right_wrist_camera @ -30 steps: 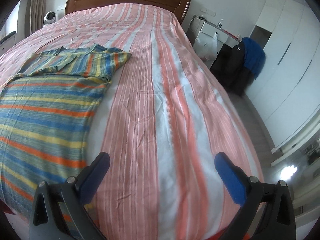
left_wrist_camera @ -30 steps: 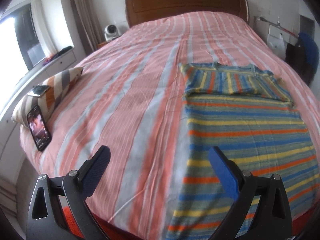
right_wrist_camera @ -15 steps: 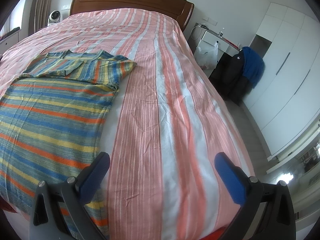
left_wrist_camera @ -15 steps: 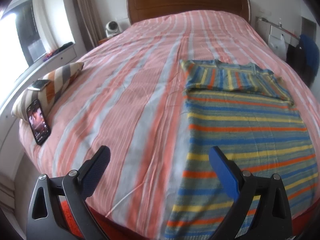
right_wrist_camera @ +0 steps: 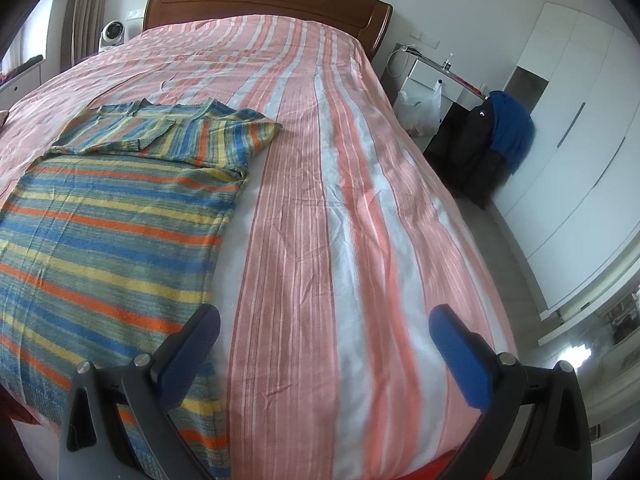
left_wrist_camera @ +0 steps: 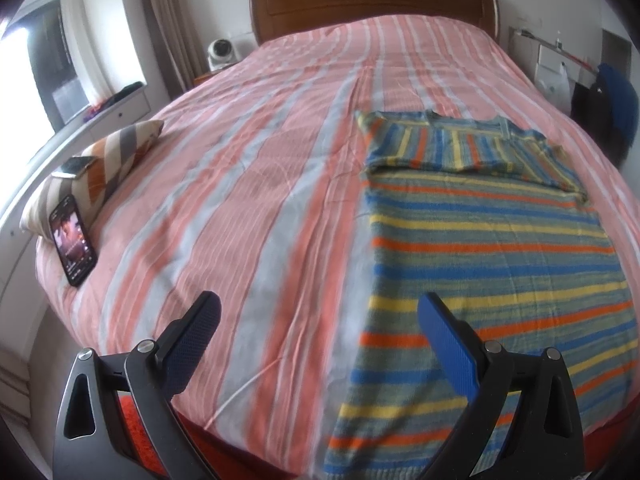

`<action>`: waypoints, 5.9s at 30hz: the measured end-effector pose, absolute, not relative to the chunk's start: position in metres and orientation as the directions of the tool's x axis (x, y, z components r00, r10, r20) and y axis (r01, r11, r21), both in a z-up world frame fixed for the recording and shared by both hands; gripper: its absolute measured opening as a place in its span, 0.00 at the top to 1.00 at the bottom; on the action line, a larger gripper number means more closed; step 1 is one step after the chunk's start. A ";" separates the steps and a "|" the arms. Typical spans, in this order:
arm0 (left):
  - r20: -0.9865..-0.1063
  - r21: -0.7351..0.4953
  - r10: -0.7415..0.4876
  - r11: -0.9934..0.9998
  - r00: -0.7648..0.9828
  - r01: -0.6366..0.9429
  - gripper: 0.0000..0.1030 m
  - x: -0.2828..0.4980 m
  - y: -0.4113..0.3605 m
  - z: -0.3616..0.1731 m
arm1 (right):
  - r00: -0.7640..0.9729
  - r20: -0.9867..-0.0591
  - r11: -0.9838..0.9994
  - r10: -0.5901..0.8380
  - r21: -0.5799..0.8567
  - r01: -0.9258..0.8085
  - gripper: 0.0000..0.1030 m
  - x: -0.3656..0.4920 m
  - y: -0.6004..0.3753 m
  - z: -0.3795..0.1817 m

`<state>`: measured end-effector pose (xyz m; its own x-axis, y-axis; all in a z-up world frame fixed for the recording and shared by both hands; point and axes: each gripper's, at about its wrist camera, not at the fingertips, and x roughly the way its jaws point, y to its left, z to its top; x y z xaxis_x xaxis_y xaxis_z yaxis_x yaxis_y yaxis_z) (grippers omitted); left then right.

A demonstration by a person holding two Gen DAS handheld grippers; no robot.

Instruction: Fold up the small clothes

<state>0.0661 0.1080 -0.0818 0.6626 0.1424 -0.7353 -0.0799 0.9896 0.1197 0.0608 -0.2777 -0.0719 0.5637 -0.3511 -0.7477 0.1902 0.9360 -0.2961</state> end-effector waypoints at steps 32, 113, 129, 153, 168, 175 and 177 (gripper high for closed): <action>-0.769 0.124 0.140 0.990 0.623 -0.070 0.04 0.062 0.116 -0.094 | 0.564 -0.771 0.955 -0.297 -0.245 0.168 0.00 0.056 -0.280 -0.074; -0.797 0.002 -0.012 1.000 0.604 0.023 0.11 0.160 0.095 -0.108 | 0.599 -0.782 0.971 0.175 0.239 0.028 0.38 0.157 -0.341 -0.127; -0.702 -0.065 -0.161 0.984 0.694 0.163 0.01 0.134 0.033 -0.159 | 0.698 -0.700 0.965 0.150 0.258 0.052 0.15 0.107 -0.346 -0.159; -0.673 -0.071 -0.170 0.984 0.719 0.166 0.01 0.124 0.029 -0.162 | 0.712 -0.664 0.941 0.228 0.337 0.013 0.07 0.107 -0.352 -0.163; -0.671 -0.060 -0.158 0.985 0.724 0.160 0.01 0.124 0.029 -0.163 | 0.712 -0.667 0.945 0.220 0.326 0.013 0.07 0.107 -0.351 -0.163; -0.671 -0.060 -0.158 0.985 0.724 0.159 0.01 0.124 0.029 -0.163 | 0.714 -0.665 0.945 0.219 0.327 0.014 0.07 0.107 -0.351 -0.163; -0.671 -0.059 -0.157 0.986 0.724 0.159 0.01 0.125 0.029 -0.163 | 0.715 -0.663 0.945 0.221 0.328 0.013 0.07 0.108 -0.351 -0.163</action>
